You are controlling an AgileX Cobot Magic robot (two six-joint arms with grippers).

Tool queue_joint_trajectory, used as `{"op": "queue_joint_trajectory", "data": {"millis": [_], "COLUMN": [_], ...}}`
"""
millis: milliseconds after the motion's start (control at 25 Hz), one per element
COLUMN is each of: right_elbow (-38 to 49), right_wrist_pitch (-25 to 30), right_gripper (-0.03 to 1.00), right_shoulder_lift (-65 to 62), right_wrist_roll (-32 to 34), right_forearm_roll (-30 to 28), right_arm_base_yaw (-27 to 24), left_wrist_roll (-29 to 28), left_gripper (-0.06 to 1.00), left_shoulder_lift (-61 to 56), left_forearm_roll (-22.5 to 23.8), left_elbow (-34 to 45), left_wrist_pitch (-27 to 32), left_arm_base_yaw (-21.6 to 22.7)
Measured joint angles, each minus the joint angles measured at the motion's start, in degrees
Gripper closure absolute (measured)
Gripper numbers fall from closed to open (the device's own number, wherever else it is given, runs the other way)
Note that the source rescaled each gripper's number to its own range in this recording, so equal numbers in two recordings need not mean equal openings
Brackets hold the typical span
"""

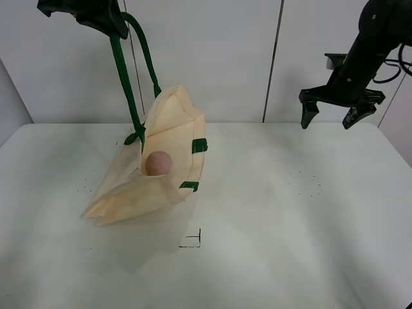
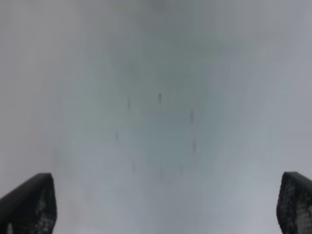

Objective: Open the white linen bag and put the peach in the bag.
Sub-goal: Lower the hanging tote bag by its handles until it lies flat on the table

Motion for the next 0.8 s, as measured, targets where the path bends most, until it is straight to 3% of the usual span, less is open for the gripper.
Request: {"op": "queue_joint_trajectory", "data": {"millis": [280,320,400,560,600,800], "right_elbow": [27.41,27.41,35.3,50.24,56.53,65.53], "right_wrist_pitch": [-0.03,-0.03,0.01,0.19,0.23,0.24], "right_gripper": [-0.03,-0.03,-0.03,-0.03,-0.03,-0.03], "right_shoulder_lift": [-24.09,-24.09,-31.86,-48.9,-58.28,-81.2], "right_wrist_roll": [-0.05,-0.05,0.06,0.24,0.29,0.29], "right_forearm_roll": [0.0,0.0,0.0,0.0,0.0,-0.07], "right_arm_base_yaw": [0.0,0.0,0.0,0.0,0.0,0.0], "left_wrist_roll": [0.0,0.0,0.0,0.0,0.0,0.0], "left_gripper": [0.94,0.94,0.94,0.94,0.94,0.94], "left_shoulder_lift": [0.0,0.0,0.0,0.0,0.0,0.0], "left_forearm_roll": [0.0,0.0,0.0,0.0,0.0,0.0], "left_elbow": [0.0,0.0,0.0,0.0,0.0,0.0], "left_wrist_pitch": [0.0,0.0,0.0,0.0,0.0,0.0], "left_arm_base_yaw": [0.0,0.0,0.0,0.0,0.0,0.0]}}
